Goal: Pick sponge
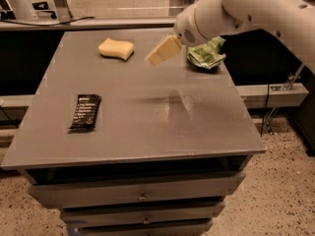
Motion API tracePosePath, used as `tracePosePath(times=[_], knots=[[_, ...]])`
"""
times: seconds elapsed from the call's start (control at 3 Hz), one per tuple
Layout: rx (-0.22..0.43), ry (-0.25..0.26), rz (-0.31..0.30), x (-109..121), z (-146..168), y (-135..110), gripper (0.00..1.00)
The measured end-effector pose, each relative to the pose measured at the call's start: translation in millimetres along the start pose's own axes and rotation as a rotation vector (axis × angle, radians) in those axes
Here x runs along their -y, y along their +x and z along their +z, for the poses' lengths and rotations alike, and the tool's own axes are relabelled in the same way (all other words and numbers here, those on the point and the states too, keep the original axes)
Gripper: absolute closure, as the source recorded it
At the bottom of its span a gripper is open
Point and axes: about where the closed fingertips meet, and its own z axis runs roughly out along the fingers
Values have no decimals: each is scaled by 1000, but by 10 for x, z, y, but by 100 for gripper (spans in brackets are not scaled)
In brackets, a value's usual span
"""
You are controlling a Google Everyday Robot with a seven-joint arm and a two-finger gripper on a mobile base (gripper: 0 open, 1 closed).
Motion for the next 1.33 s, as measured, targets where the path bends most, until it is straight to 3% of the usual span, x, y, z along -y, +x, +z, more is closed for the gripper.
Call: tracePosePath(times=[0.33, 0.67, 1.33], knots=[[108, 22, 105, 349, 457, -70, 0], [182, 3, 156, 569, 897, -208, 0], [208, -109, 126, 519, 1651, -498, 0]])
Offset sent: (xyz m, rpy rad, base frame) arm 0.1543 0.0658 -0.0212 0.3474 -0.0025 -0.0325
